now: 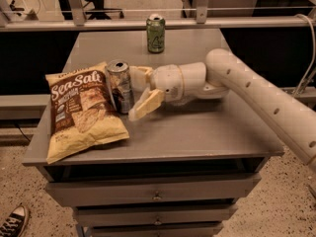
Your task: Move redbull can near brown chip bag
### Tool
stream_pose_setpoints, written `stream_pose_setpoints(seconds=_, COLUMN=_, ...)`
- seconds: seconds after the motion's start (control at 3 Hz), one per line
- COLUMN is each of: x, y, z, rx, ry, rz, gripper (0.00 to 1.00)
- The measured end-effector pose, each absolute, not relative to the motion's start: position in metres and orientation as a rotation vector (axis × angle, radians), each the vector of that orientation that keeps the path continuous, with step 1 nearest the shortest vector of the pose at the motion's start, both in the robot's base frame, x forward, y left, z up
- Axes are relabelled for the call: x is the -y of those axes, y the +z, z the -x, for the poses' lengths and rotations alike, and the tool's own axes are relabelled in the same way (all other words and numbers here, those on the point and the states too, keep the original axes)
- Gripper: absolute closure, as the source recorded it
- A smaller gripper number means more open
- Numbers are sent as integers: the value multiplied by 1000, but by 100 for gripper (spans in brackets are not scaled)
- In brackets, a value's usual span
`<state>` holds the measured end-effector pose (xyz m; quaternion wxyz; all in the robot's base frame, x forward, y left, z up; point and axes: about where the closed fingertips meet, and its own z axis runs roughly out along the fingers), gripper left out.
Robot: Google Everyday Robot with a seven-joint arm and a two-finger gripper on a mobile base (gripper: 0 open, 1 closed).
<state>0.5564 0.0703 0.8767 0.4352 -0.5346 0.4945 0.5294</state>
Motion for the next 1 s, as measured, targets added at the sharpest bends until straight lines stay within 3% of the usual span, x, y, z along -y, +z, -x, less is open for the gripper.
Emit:
stream_pose_setpoints(seconds=0.67, x=71, y=930, z=-604, rx=-1305, ry=943, rz=1374, gripper=0)
stream_pose_setpoints(seconds=1.0, x=95, y=965, z=-616, rx=-1271, ry=853, rz=1351, gripper=0)
